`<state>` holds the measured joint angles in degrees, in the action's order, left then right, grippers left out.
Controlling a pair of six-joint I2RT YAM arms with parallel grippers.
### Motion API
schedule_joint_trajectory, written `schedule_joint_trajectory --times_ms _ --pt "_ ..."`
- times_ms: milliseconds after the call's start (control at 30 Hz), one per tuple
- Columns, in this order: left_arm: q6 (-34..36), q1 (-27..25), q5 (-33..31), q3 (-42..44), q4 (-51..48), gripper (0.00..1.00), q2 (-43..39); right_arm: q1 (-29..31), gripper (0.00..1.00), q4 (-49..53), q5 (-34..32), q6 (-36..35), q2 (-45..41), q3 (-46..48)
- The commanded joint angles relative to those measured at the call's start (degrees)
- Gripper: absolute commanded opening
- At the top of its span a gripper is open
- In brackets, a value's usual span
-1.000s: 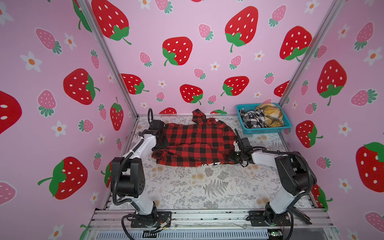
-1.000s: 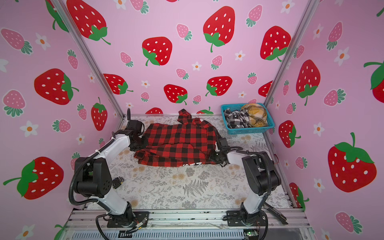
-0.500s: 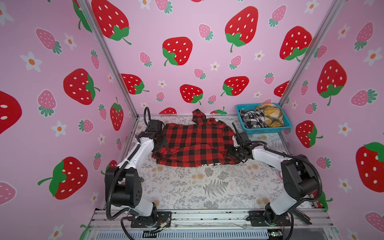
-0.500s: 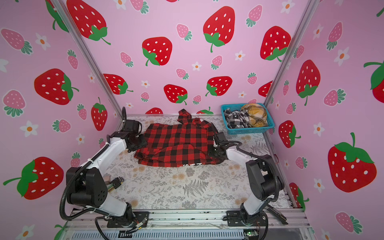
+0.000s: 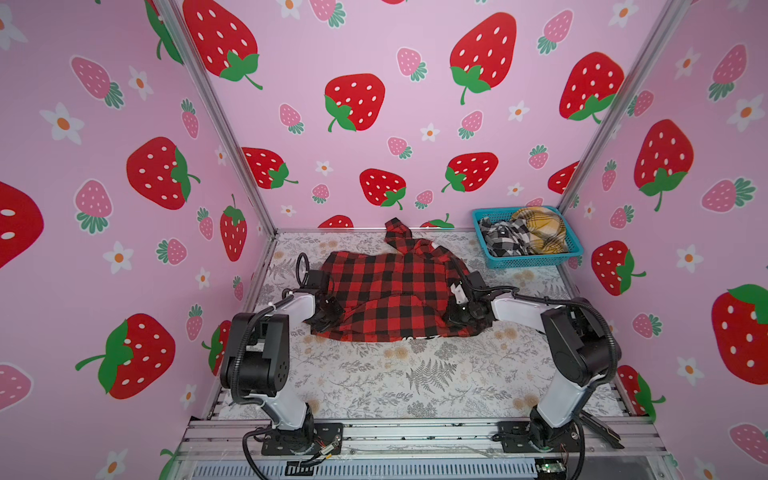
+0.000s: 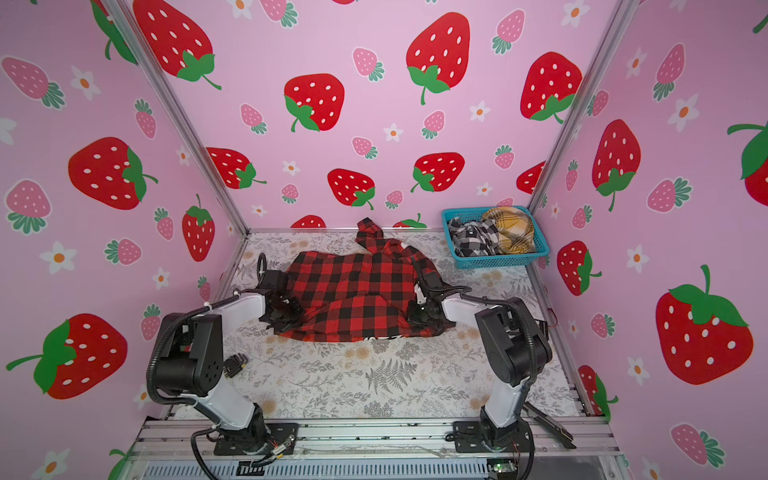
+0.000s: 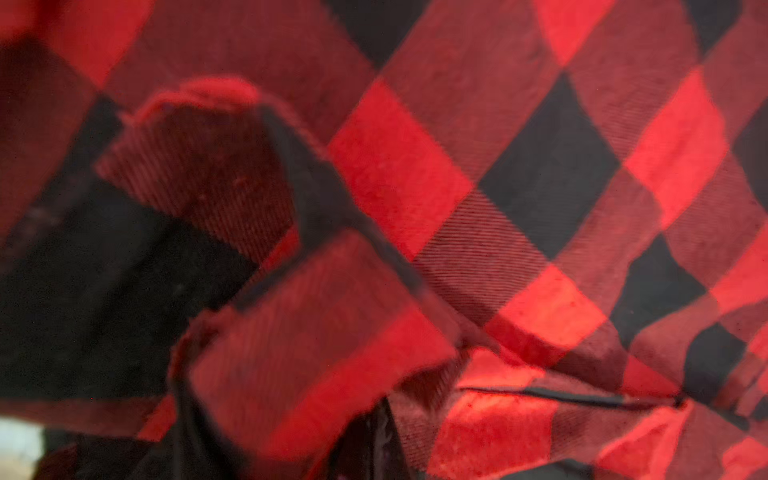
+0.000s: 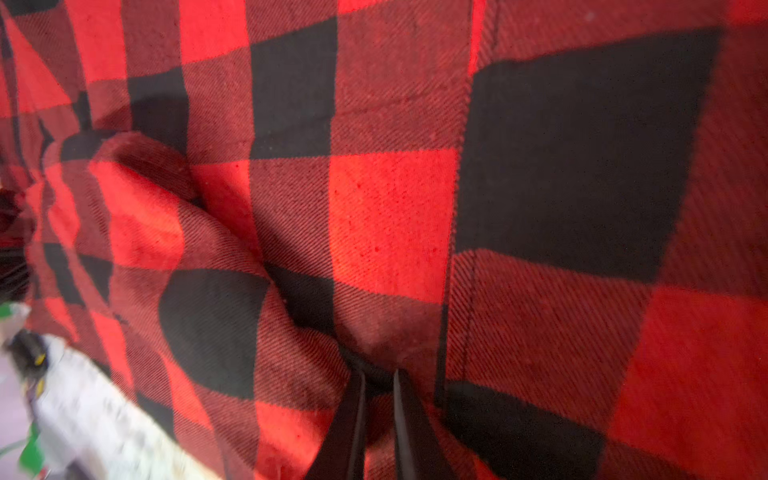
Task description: Fold and stack the long sleeve shirts
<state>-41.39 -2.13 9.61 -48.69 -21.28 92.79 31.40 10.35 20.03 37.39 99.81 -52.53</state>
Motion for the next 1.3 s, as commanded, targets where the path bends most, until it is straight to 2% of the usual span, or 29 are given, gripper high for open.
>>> schedule_joint_trajectory --times_ms 0,133,233,267,300,367,400,467,567,700,767,867,1000,1133,1267 --pt "-3.3 0.9 4.1 8.5 -1.6 0.0 -6.8 1.3 0.17 3.2 6.1 -0.2 -4.2 5.3" --pt "-3.0 -0.8 4.1 12.6 -7.2 0.0 -20.3 4.0 0.17 6.4 6.4 -0.1 -10.8 9.4" --pt "-0.4 -1.0 3.8 8.3 -11.5 0.0 -25.1 4.0 0.17 11.9 3.1 -0.2 -15.0 7.3" --pt "1.6 -0.9 3.1 5.1 -12.5 0.04 -25.4 3.8 0.18 14.4 0.5 -1.0 -16.0 4.5" --pt "3.8 -0.8 2.3 1.4 -13.1 0.2 -24.7 3.5 0.21 17.1 -2.3 -1.9 -16.4 0.9" --pt "7.8 1.2 4.4 -6.3 -13.6 0.34 -20.7 2.7 0.27 20.8 -6.3 -4.4 -16.1 -6.8" --pt "9.6 2.5 7.1 -10.6 -12.9 0.37 -17.7 2.2 0.32 21.9 -8.6 -5.4 -15.4 -10.7" --pt "11.0 4.3 7.5 -17.7 -11.4 0.51 -11.5 1.1 0.45 21.8 -11.4 -6.8 -13.7 -16.8" --pt "11.2 7.8 8.0 -29.8 -13.0 0.56 1.6 -0.8 0.64 18.4 -12.8 -7.8 -9.9 -23.1" --pt "11.6 10.2 8.6 -46.5 -18.5 0.6 18.7 -3.9 0.74 14.5 -10.5 -8.8 -1.0 -30.8" --pt "12.2 10.2 8.1 -52.8 -20.5 0.64 24.7 -5.1 0.77 15.5 -8.6 -10.2 5.0 -36.4" --pt "12.9 10.1 7.7 -59.7 -21.9 0.64 31.7 -6.0 0.8 18.8 -8.0 -13.1 13.1 -43.9" --pt "14.6 10.0 8.2 -65.6 -24.2 0.63 38.8 -7.2 0.8 21.9 -9.5 -16.1 20.5 -49.1" --pt "14.8 9.2 10.0 -65.7 -24.0 0.59 41.1 -8.6 0.8 23.3 -9.8 -17.3 24.5 -50.6" --pt "13.6 8.6 11.1 -62.4 -22.7 0.52 39.6 -9.6 0.8 24.2 -9.4 -18.0 26.8 -50.9"
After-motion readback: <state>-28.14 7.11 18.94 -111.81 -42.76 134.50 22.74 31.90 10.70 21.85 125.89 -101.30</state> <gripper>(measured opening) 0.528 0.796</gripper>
